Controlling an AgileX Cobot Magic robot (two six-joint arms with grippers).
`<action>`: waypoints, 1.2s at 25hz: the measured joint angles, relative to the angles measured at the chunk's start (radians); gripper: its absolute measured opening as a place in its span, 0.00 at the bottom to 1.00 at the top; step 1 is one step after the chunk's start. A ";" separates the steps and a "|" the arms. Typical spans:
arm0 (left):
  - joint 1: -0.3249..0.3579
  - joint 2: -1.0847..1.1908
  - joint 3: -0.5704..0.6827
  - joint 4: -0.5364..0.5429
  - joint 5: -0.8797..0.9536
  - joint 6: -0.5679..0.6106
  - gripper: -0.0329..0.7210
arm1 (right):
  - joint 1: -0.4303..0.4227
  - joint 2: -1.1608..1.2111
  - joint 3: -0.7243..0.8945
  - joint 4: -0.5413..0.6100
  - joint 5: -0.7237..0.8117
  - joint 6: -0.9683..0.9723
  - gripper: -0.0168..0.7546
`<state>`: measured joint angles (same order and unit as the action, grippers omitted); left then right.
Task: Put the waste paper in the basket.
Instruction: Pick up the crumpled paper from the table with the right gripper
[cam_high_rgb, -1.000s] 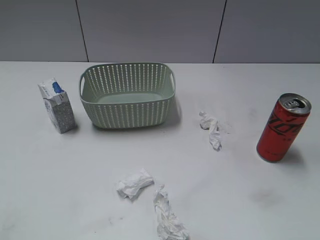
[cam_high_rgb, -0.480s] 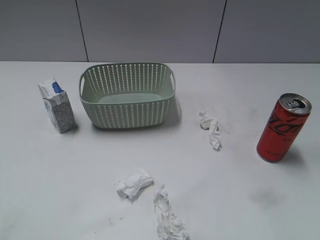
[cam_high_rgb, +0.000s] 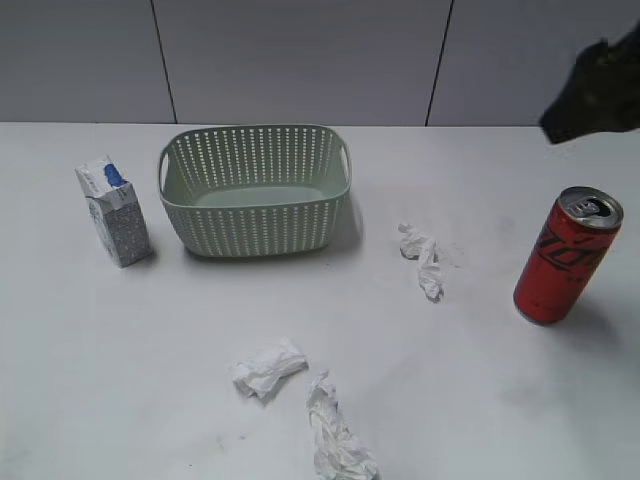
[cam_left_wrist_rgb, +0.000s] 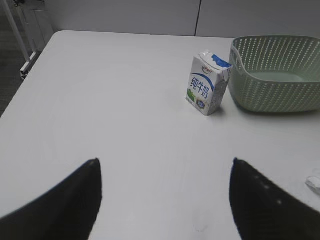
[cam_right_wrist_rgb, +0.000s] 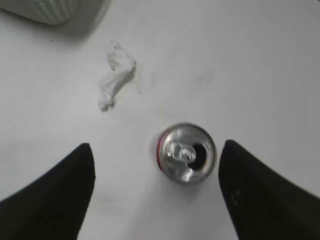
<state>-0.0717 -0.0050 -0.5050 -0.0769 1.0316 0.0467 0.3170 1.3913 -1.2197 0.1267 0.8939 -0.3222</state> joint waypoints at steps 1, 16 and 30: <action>0.000 0.000 0.000 0.000 0.000 0.001 0.82 | 0.023 0.034 -0.027 -0.005 0.001 0.000 0.77; 0.000 0.000 0.000 0.000 0.000 0.001 0.82 | 0.114 0.526 -0.111 0.033 -0.110 0.008 0.76; 0.000 0.000 0.000 0.000 0.000 0.000 0.82 | 0.114 0.699 -0.112 -0.031 -0.245 0.059 0.76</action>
<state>-0.0717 -0.0050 -0.5050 -0.0769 1.0316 0.0467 0.4307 2.0902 -1.3319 0.0961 0.6486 -0.2635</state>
